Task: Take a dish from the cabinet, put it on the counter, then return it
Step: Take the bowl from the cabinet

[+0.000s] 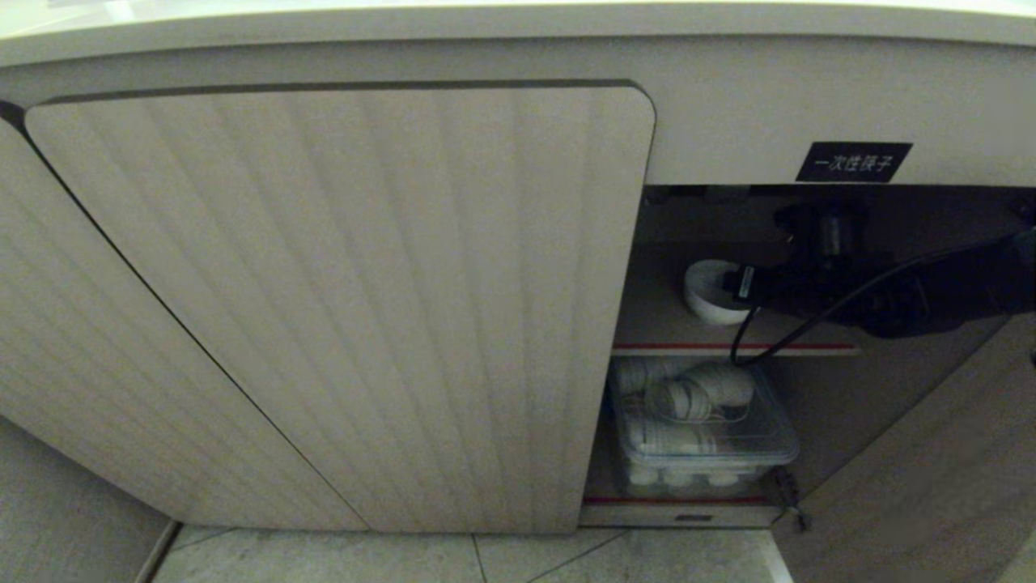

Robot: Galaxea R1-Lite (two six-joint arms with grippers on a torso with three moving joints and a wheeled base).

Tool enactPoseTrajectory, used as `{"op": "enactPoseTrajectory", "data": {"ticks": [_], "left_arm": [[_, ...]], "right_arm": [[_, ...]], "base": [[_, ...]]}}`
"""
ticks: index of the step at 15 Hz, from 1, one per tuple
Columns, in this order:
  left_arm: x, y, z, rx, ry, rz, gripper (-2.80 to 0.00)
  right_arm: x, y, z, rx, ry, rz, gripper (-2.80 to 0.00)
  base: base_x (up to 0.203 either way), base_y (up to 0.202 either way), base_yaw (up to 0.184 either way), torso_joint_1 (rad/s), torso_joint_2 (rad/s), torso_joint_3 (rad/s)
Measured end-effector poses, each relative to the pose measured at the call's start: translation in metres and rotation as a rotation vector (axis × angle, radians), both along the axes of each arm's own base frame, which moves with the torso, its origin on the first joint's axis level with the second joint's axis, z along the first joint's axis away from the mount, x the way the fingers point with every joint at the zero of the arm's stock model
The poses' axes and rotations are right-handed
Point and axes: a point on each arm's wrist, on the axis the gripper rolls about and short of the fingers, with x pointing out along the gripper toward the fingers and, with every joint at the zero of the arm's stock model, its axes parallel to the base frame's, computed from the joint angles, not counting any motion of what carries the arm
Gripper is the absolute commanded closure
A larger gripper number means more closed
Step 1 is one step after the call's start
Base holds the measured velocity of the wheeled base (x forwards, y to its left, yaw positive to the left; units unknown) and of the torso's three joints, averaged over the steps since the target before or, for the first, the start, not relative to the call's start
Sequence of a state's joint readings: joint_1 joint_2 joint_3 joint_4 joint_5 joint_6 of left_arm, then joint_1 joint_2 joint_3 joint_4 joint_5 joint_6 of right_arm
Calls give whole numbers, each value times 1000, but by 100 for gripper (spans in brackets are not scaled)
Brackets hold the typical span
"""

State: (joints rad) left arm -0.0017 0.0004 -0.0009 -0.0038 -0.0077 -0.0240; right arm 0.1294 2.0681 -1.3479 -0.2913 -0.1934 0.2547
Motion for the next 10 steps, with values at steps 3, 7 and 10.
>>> {"op": "enactPoseTrajectory", "data": {"ticks": [3, 7, 10], "left_arm": [[0, 0, 0, 0, 0, 0, 0], [0, 0, 0, 0, 0, 0, 0], [0, 0, 0, 0, 0, 0, 0]], "right_arm": [[0, 0, -1, -5, 21, 2, -280], [0, -1, 3, -9, 36, 0, -280], [1, -1, 4, -10, 34, 0, -280]], "base": [[0, 0, 0, 0, 0, 0], [0, 0, 0, 0, 0, 0], [0, 0, 0, 0, 0, 0]]}}
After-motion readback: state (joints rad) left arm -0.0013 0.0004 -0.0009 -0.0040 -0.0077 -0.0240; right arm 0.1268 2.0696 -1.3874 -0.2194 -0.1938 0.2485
